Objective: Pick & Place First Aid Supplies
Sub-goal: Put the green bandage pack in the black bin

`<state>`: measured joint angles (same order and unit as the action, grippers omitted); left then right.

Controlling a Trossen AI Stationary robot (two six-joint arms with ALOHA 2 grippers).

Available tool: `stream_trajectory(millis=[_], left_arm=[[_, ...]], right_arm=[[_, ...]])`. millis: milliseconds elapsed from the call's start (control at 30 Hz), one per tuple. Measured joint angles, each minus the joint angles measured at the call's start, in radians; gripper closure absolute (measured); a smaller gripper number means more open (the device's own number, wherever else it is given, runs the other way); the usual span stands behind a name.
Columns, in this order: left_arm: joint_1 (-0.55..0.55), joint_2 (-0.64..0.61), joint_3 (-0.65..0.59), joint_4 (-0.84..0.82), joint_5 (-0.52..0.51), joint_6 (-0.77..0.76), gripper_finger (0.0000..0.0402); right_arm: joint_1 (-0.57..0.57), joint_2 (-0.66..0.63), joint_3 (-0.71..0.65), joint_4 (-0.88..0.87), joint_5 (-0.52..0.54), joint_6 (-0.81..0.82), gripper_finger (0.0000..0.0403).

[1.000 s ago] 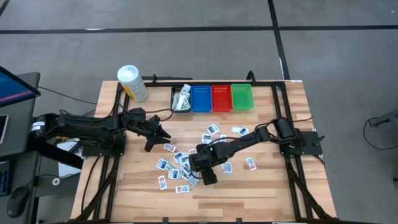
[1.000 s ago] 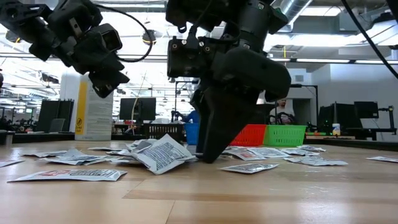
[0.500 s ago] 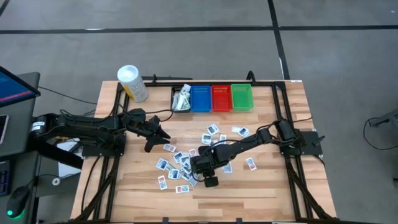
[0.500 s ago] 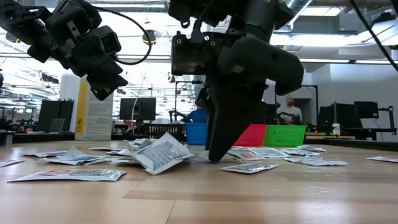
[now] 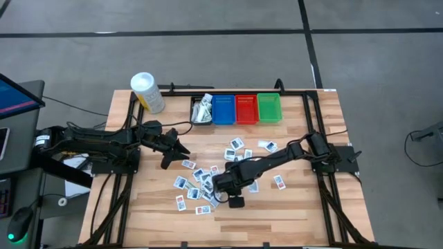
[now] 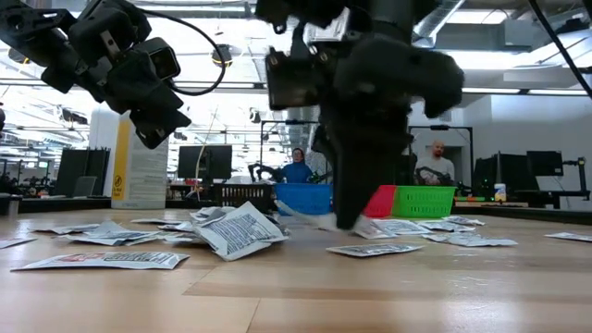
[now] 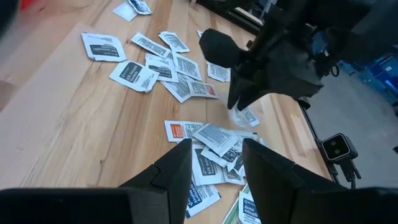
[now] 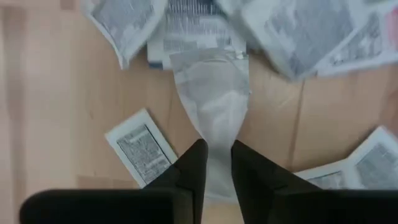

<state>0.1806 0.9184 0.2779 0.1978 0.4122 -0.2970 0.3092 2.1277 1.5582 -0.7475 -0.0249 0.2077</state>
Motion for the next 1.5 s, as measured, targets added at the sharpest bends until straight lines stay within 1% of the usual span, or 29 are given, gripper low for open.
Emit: stream_trajectory(millis=[200,333,433,633,833,933,1067,1133,1200,1500], left_arm=[[0.0,0.0,0.0,0.006,0.0,-0.002,0.0259],[0.0,0.0,0.0,0.016,0.001,-0.065,0.0259],[0.0,0.0,0.0,0.024,0.001,-0.182,0.0259],[0.0,0.0,0.0,0.028,0.001,-0.506,0.0259],[0.0,0.0,0.001,0.053,-0.003,-0.65,0.0259],[0.0,0.0,0.001,0.089,-0.032,-0.72,0.0259],[0.0,0.0,0.001,0.146,-0.101,-0.741,0.0259],[0.0,0.0,0.001,0.168,-0.117,-0.761,0.0259],[0.0,0.0,0.002,0.184,-0.121,-0.786,0.0259],[0.0,0.0,0.002,0.186,-0.121,-0.789,0.0259]], right_arm=[[-0.006,-0.002,0.077,-0.005,0.056,-0.05,0.0337],[-0.025,-0.002,0.125,-0.017,0.101,-0.06,0.0337],[-0.043,-0.002,0.152,-0.025,0.141,-0.06,0.0337],[-0.078,-0.002,0.212,-0.03,0.195,-0.059,0.0337],[-0.107,-0.002,0.272,-0.029,0.236,-0.058,0.0337],[-0.125,-0.002,0.293,-0.028,0.236,-0.059,0.0337],[-0.145,-0.002,0.304,-0.03,0.236,-0.06,0.0337],[-0.156,-0.002,0.305,-0.03,0.236,-0.06,0.0337],[-0.165,-0.002,0.305,-0.03,0.236,-0.06,0.0337],[-0.202,-0.002,0.305,-0.026,0.236,-0.068,0.0337]])
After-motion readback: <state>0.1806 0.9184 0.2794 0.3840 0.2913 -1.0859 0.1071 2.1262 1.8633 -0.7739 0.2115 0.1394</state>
